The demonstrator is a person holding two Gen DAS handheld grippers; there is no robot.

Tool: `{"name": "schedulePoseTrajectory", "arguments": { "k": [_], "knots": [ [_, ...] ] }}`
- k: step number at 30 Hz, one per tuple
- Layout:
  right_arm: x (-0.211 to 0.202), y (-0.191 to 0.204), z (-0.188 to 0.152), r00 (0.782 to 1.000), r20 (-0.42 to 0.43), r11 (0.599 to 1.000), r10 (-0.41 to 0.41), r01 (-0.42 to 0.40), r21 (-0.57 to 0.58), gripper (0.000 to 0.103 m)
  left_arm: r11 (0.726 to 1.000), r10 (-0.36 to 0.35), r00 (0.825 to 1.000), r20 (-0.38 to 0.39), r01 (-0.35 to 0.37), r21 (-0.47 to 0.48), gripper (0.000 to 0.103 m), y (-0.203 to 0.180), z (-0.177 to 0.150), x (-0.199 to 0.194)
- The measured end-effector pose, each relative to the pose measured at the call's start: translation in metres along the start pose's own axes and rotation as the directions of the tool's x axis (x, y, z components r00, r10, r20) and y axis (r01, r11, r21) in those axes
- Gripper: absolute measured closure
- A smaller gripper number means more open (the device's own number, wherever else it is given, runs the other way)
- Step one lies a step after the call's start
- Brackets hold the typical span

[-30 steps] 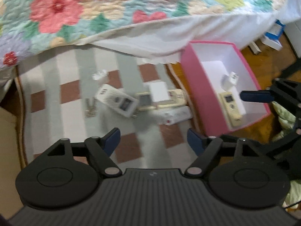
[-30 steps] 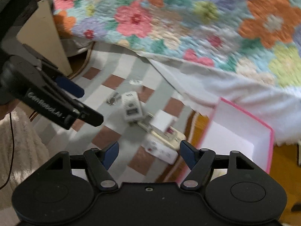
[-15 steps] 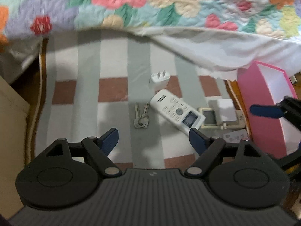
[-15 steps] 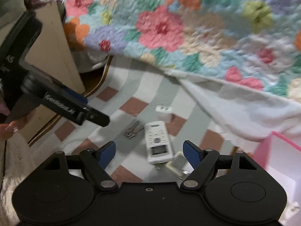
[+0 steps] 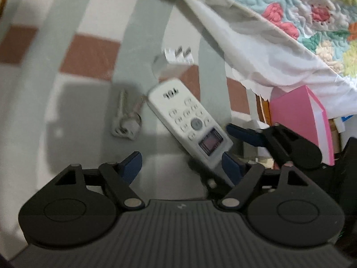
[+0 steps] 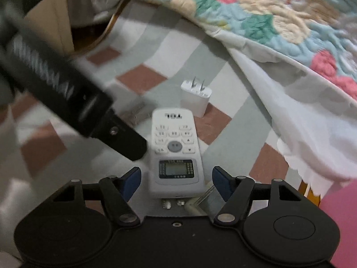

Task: Organize rigid objects
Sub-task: 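Close the left gripper on the end of the white TCL remote, then lift the white TCL remote with the left gripper over the pink box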

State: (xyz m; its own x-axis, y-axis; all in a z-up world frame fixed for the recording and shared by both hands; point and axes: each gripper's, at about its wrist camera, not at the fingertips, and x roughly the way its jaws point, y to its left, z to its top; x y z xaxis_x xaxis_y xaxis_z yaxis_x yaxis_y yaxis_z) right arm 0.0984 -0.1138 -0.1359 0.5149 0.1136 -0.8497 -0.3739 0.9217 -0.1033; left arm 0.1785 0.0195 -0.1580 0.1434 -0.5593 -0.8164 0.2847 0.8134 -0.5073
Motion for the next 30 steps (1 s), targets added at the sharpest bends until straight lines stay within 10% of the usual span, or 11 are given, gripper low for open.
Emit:
{"name": "schedulePoseTrajectory", "arguments": {
  "k": [9, 21, 30],
  "knots": [
    [-0.027, 0.010, -0.005, 0.999, 0.045, 0.995, 0.018, -0.022, 0.101, 0.041, 0.973, -0.146, 0.989, -0.039, 0.136, -0.188, 0.041, 0.014, -0.015, 0.014],
    [-0.042, 0.025, -0.035, 0.988, -0.029, 0.936, 0.148, -0.131, 0.328, 0.041, 0.973, -0.099, 0.989, -0.114, 0.071, -0.221, 0.068, 0.018, -0.030, 0.013],
    [-0.025, 0.032, -0.045, 0.986, -0.028, 0.951, 0.167, -0.153, 0.270, 0.039, 0.983, -0.082, 0.987, -0.137, 0.057, -0.175, 0.074, 0.014, -0.037, 0.014]
  ]
}}
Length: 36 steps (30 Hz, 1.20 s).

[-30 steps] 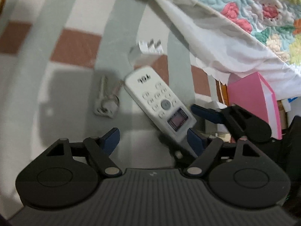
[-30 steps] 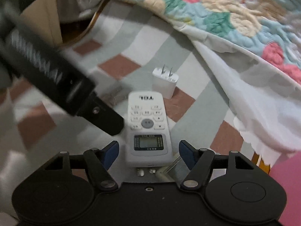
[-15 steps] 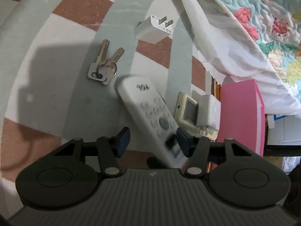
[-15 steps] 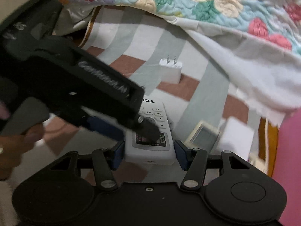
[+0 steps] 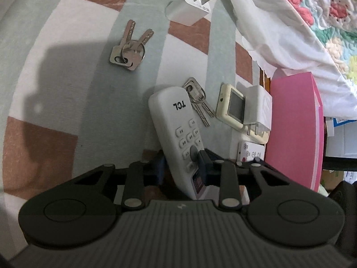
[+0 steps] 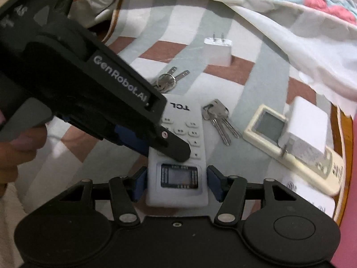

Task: Organize rigid objects
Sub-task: 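Lift the white TCL remote with the left gripper over the pink box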

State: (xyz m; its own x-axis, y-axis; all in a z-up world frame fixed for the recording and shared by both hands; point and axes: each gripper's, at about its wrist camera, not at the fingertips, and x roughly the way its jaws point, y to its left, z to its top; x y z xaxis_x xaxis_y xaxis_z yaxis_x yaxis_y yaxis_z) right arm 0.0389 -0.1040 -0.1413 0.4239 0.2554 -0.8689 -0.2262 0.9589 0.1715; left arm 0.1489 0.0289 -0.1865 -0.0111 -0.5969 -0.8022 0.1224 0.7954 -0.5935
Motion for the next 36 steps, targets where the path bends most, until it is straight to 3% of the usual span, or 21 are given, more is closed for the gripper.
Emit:
{"name": "schedulePoseTrajectory", "arguments": {
  "k": [3, 6, 10, 12, 23, 31, 36],
  "knots": [
    [0.005, 0.004, 0.004, 1.000, 0.010, 0.998, -0.021, 0.021, -0.056, 0.042, 1.000, 0.011, 1.000, 0.003, -0.011, 0.022, 0.074, -0.004, -0.002, -0.001],
    [0.002, 0.004, 0.006, 1.000, 0.001, 0.999, -0.017, 0.017, -0.030, 0.042, 0.994, 0.033, 0.999, 0.023, -0.035, 0.102, 0.075, -0.016, -0.008, -0.006],
    [-0.014, 0.001, 0.005, 1.000, 0.030, 1.000, 0.003, -0.003, 0.012, 0.042, 0.957, 0.067, 0.993, 0.101, -0.092, 0.275, 0.075, -0.048, -0.027, -0.026],
    [-0.029, 0.000, 0.005, 0.998, 0.054, 0.999, 0.013, -0.015, 0.030, 0.042, 0.947, 0.067, 0.989, 0.129, -0.104, 0.305, 0.075, -0.059, -0.035, -0.035],
    [-0.102, -0.021, 0.005, 0.993, 0.108, 0.998, 0.045, -0.049, 0.033, 0.042, 0.940, -0.089, 0.990, 0.106, 0.048, 0.337, 0.075, -0.106, -0.055, -0.067],
    [-0.146, -0.030, 0.008, 0.984, 0.175, 0.999, -0.026, 0.029, -0.017, 0.042, 0.907, -0.076, 0.990, 0.117, 0.020, 0.421, 0.075, -0.160, -0.057, -0.083],
    [-0.167, -0.044, 0.010, 0.976, 0.206, 0.997, -0.073, 0.075, -0.003, 0.042, 0.887, -0.097, 0.990, 0.105, 0.039, 0.459, 0.075, -0.192, -0.053, -0.083]
  ]
}}
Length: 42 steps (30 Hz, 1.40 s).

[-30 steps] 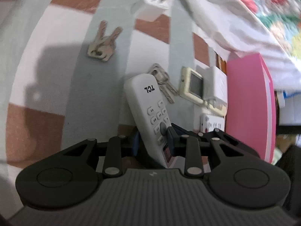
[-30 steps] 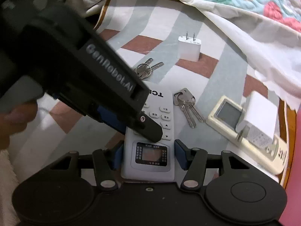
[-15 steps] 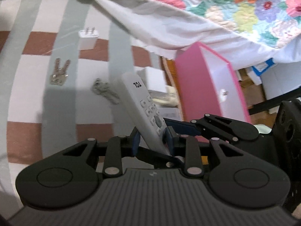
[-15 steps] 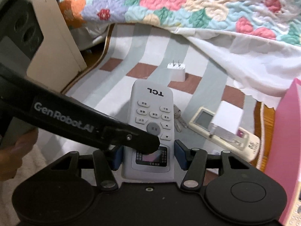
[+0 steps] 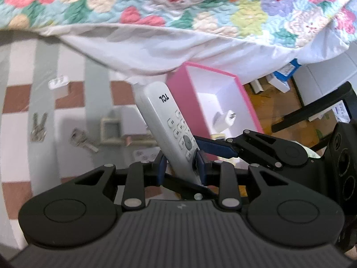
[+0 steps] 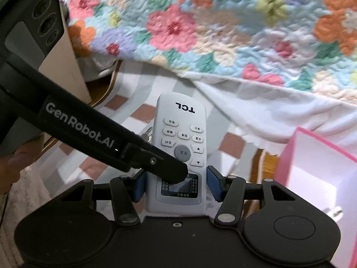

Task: Organize rigid objects
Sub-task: 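Lift the white TCL remote with the left gripper over the pink box, then lower the TCL remote into the pink box and open the left gripper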

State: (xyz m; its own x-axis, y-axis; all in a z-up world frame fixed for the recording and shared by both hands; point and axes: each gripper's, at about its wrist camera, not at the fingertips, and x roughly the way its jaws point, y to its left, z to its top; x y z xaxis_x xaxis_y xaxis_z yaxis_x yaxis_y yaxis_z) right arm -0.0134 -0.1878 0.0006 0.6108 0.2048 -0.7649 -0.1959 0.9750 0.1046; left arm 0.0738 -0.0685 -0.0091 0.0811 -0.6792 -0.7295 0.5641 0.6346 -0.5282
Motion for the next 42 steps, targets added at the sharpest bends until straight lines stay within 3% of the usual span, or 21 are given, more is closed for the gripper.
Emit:
{"name": "schedulePoseTrajectory", "arguments": {
  "k": [8, 15, 27, 31, 34, 42],
  "knots": [
    [-0.031, -0.045, 0.003, 0.998, 0.040, 0.988, -0.054, 0.048, 0.150, 0.042, 0.997, -0.044, 0.999, -0.010, 0.044, 0.063, 0.075, -0.048, 0.028, 0.024],
    [-0.041, -0.090, -0.002, 0.992, 0.026, 0.956, -0.121, 0.109, 0.271, 0.042, 0.993, -0.072, 0.996, -0.055, 0.077, 0.093, 0.075, -0.080, 0.053, 0.071],
    [0.001, -0.153, -0.033, 0.985, -0.097, 0.889, -0.140, 0.168, 0.426, 0.043, 0.998, -0.053, 0.979, -0.198, 0.058, 0.022, 0.076, -0.084, 0.053, 0.178],
    [0.011, -0.160, -0.044, 0.981, -0.132, 0.886, -0.140, 0.184, 0.425, 0.043, 0.999, -0.019, 0.972, -0.234, 0.029, 0.037, 0.076, -0.089, 0.051, 0.194],
    [0.016, -0.166, -0.044, 0.980, -0.157, 0.882, -0.121, 0.179, 0.435, 0.043, 0.995, 0.017, 0.968, -0.249, 0.008, 0.099, 0.076, -0.097, 0.051, 0.195],
    [0.013, -0.167, -0.037, 0.979, -0.171, 0.896, -0.115, 0.176, 0.408, 0.043, 0.997, -0.003, 0.958, -0.285, 0.023, 0.068, 0.075, -0.092, 0.064, 0.198]
  ]
}}
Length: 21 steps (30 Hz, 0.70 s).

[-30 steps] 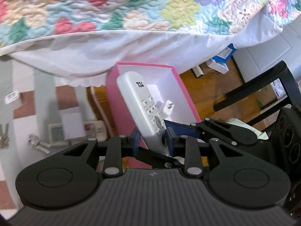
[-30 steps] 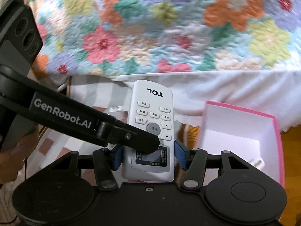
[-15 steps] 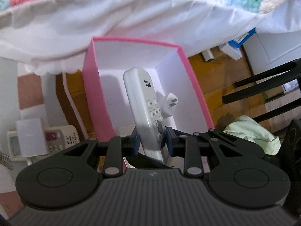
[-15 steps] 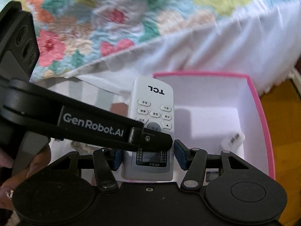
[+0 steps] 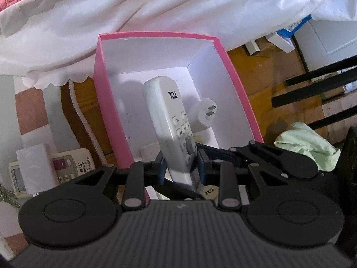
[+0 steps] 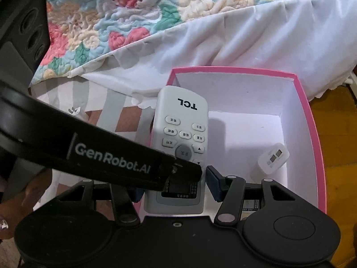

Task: Organize rigid objects
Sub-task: 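Lower the TCL remote into the pink box and open the left gripper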

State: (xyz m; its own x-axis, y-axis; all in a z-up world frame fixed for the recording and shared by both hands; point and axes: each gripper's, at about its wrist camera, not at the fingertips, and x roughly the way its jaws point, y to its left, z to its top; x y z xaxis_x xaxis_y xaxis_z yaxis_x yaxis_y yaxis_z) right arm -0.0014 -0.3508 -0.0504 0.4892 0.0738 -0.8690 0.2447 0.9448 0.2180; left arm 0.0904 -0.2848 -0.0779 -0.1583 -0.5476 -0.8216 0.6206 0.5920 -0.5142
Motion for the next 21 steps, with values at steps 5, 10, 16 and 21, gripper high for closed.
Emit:
{"name": "schedulePoseTrajectory", "arguments": {
  "k": [5, 10, 16, 21],
  "knots": [
    [0.015, -0.007, 0.007, 0.998, -0.029, 0.999, -0.048, 0.047, -0.010, 0.043, 0.999, 0.033, 0.999, -0.025, -0.033, 0.004, 0.076, -0.005, 0.020, 0.021],
    [0.033, -0.030, 0.026, 0.998, -0.060, 0.998, -0.031, 0.034, 0.056, 0.043, 1.000, 0.017, 1.000, 0.000, -0.017, 0.002, 0.076, 0.001, 0.039, 0.024],
    [0.048, -0.050, 0.027, 0.995, -0.083, 0.994, -0.060, 0.067, 0.084, 0.043, 0.999, -0.004, 1.000, -0.009, 0.003, -0.032, 0.078, 0.003, 0.047, 0.038],
    [0.062, -0.062, 0.024, 0.989, -0.096, 0.988, -0.112, 0.121, 0.091, 0.044, 0.997, -0.041, 0.999, 0.003, 0.041, -0.070, 0.078, 0.008, 0.045, 0.042]
  ]
}}
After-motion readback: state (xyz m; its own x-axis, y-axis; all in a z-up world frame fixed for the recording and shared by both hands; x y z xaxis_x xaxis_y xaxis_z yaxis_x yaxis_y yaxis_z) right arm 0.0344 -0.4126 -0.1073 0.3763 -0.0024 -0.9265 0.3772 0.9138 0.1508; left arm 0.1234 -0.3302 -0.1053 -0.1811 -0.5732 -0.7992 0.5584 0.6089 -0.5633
